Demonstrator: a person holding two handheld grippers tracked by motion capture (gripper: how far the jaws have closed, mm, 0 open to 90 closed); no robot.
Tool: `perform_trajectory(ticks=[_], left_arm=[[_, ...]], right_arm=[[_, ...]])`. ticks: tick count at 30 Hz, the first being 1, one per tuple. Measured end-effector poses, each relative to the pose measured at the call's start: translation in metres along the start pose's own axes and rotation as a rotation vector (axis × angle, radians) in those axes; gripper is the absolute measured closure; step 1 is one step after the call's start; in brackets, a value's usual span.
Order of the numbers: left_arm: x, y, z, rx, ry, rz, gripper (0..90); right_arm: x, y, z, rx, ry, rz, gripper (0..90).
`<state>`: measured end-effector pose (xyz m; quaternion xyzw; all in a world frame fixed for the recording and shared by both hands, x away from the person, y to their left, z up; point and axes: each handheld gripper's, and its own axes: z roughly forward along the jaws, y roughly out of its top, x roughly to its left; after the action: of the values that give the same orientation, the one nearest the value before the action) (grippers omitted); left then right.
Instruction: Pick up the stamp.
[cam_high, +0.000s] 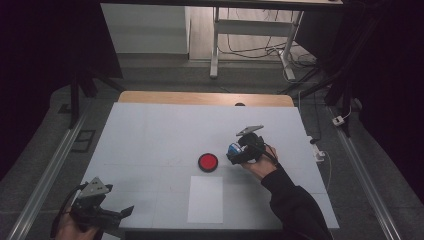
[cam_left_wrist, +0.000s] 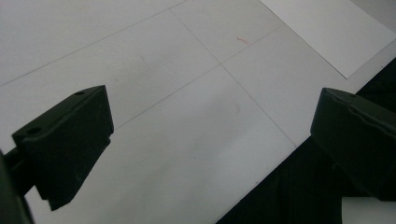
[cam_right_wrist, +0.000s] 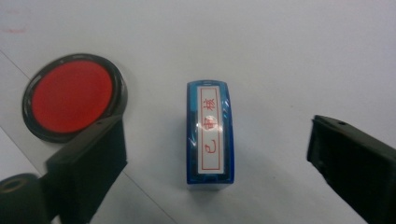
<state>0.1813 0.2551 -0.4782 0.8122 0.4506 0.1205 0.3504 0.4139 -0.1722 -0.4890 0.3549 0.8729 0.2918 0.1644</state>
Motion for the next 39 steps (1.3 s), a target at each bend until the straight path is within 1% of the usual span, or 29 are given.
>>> perform_trajectory(ticks=[2,3,4,5,6,7,8,9,10,12,13,15,16,17,21,22,24,25,26,27,31,35,37,39], left_arm=[[-0.0002,0.0000,0.0001,-0.001,0.001,0.002,0.0],[-0.0002,0.0000,0.0001,-0.001,0.001,0.002,0.0],[-0.0003,0.0000,0.0001,-0.001,0.001,0.002,0.0],[-0.0004,0.0000,0.0001,-0.001,0.002,0.003,0.0],[-0.0005,0.0000,0.0002,0.000,0.002,0.004,0.0],[-0.0006,0.0000,0.0003,0.000,0.003,0.004,0.0],[-0.0007,0.0000,0.0003,0.001,0.003,0.005,0.0],[-0.0007,0.0001,0.0003,0.001,0.003,0.005,0.0],[-0.0007,0.0001,0.0003,0.001,0.003,0.005,0.0],[-0.0008,0.0001,0.0004,0.002,0.003,0.006,0.0],[-0.0009,0.0001,0.0004,0.002,0.004,0.006,0.0],[-0.0010,0.0001,0.0005,0.003,0.004,0.007,0.0],[-0.0010,0.0001,0.0005,0.004,0.003,0.007,0.0],[-0.0010,0.0002,0.0006,0.004,0.003,0.008,0.0],[-0.0012,0.0002,0.0007,0.005,0.002,0.009,0.0],[-0.0012,0.0002,0.0007,0.005,0.002,0.009,0.0],[-0.0013,0.0002,0.0008,0.005,0.004,0.011,0.0],[-0.0014,0.0002,0.0008,0.005,0.003,0.011,0.0],[-0.0014,0.0002,0.0009,0.005,0.004,0.011,0.0],[-0.0015,0.0002,0.0009,0.005,0.004,0.011,0.0],[-0.0015,0.0002,0.0009,0.006,0.004,0.012,0.0],[-0.0018,0.0003,0.0010,0.007,0.002,0.015,0.0],[-0.0019,0.0004,0.0010,0.008,0.002,0.016,0.0],[-0.0020,0.0004,0.0012,0.009,0.005,0.018,0.0]], right_arm=[[0.0001,0.0010,-0.0002,-0.004,0.014,0.003,18.1],[0.0001,0.0010,-0.0002,-0.004,0.014,0.003,18.1],[0.0000,0.0023,-0.0007,-0.003,0.033,0.009,23.5],[0.0000,0.0028,-0.0006,-0.002,0.039,0.010,26.1],[0.0000,0.0028,-0.0006,-0.002,0.039,0.010,26.1],[-0.0004,0.0033,-0.0007,-0.002,0.046,0.009,28.0],[-0.0005,0.0043,-0.0006,-0.001,0.048,0.008,33.1],[-0.0005,0.0043,-0.0006,-0.001,0.048,0.008,33.1],[-0.0006,0.0051,-0.0007,0.004,0.047,0.005,38.3],[-0.0009,0.0057,-0.0009,0.008,0.052,0.006,43.5],[-0.0009,0.0057,-0.0009,0.008,0.052,0.006,43.5],[-0.0012,0.0063,-0.0006,0.010,0.055,0.009,47.2],[-0.0018,0.0066,-0.0003,0.013,0.056,0.009,50.5],[-0.0018,0.0066,-0.0003,0.013,0.056,0.009,50.5],[-0.0031,0.0072,-0.0014,0.013,0.062,0.026,56.9],[-0.0036,0.0073,-0.0017,0.011,0.066,0.027,58.8],[-0.0032,0.0078,-0.0021,0.016,0.070,0.027,65.6],[-0.0032,0.0078,-0.0021,0.016,0.070,0.027,65.6],[-0.0030,0.0080,-0.0022,0.020,0.069,0.027,68.4],[-0.0028,0.0084,-0.0022,0.021,0.063,0.022,69.1],[-0.0027,0.0088,-0.0025,0.025,0.061,0.016,69.6],[-0.0017,0.0086,-0.0030,0.023,0.057,-0.003,69.9],[-0.0015,0.0087,-0.0035,0.028,0.059,-0.007,70.0],[-0.0019,0.0093,-0.0055,0.020,0.070,-0.006,70.0]])
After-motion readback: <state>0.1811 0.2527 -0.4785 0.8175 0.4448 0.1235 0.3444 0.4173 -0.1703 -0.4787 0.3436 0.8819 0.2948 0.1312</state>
